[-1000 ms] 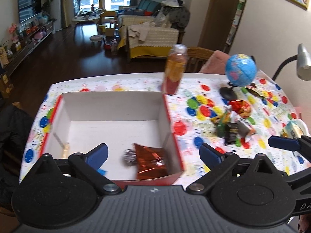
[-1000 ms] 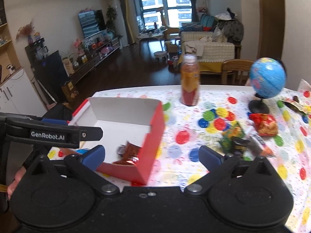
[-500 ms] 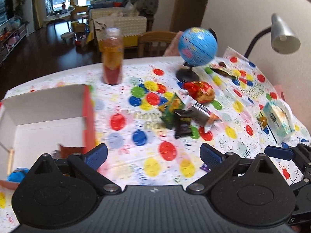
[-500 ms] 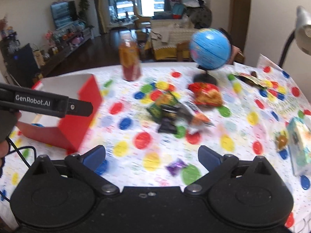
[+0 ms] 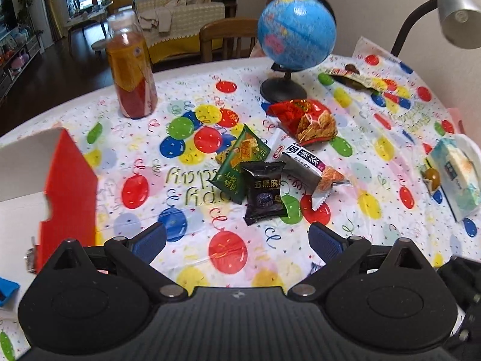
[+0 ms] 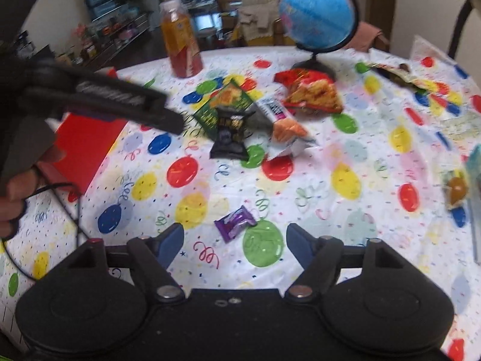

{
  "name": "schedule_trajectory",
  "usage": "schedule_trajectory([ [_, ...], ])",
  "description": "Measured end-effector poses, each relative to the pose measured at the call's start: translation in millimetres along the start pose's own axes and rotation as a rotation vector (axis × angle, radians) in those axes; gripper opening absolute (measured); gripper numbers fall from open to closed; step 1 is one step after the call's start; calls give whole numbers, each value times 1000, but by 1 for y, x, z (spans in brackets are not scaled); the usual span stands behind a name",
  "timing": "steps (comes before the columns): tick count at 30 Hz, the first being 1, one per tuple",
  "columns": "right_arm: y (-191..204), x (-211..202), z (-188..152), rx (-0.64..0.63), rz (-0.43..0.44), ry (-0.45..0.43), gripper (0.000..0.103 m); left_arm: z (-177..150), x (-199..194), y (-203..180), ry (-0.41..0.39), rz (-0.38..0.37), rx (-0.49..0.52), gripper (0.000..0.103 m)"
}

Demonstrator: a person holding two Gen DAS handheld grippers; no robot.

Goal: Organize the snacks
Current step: 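Grasp the purple candy with the right tool while the left tool grasps the black snack bag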

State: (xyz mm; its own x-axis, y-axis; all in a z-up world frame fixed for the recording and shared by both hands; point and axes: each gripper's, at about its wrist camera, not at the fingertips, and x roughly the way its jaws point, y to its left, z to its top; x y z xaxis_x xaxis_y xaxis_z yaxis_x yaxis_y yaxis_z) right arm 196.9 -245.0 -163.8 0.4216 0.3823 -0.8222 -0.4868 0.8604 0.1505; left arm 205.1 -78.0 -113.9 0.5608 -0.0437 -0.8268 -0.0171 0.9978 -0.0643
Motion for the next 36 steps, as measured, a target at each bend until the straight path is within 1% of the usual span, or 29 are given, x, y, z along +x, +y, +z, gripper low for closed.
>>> schedule_trajectory([
  [1,-1,6,0,-11,15,12,73,2,6,-2,6,1,2,101],
  [5,-2,28,3,-70,46,49,63,10,29,-9,22,16,11,101],
  [9,-4,44,7,-97,62,71,59,19,50,-13,41,29,13,101],
  [15,-6,61,15,-125,79,95,56,32,76,-17,67,28,16,101],
  [16,-7,64,17,-131,84,101,53,33,79,-18,70,24,21,101],
  [18,-7,69,18,-147,82,111,50,35,86,-19,76,27,31,98],
  [20,-6,71,17,-176,72,119,47,36,93,-20,93,23,36,93],
  [23,-4,73,16,-204,66,126,46,37,101,-20,110,19,34,90],
  [24,-3,74,15,-209,64,128,48,37,103,-21,113,18,34,89],
  [27,0,74,14,-232,61,123,48,39,110,-21,130,14,25,82],
  [30,4,74,11,-276,39,111,41,39,114,-18,143,9,8,72],
  [31,5,74,9,-291,34,108,41,40,115,-17,148,2,2,67],
  [33,6,72,7,-310,33,102,35,40,115,-16,147,-13,-10,61],
  [34,6,72,7,-316,33,100,33,40,114,-16,147,-18,-11,55],
  [35,6,71,7,-320,32,97,30,40,114,-16,146,-23,-11,46],
  [36,6,71,7,-321,32,95,26,40,113,-16,147,-30,-12,40],
])
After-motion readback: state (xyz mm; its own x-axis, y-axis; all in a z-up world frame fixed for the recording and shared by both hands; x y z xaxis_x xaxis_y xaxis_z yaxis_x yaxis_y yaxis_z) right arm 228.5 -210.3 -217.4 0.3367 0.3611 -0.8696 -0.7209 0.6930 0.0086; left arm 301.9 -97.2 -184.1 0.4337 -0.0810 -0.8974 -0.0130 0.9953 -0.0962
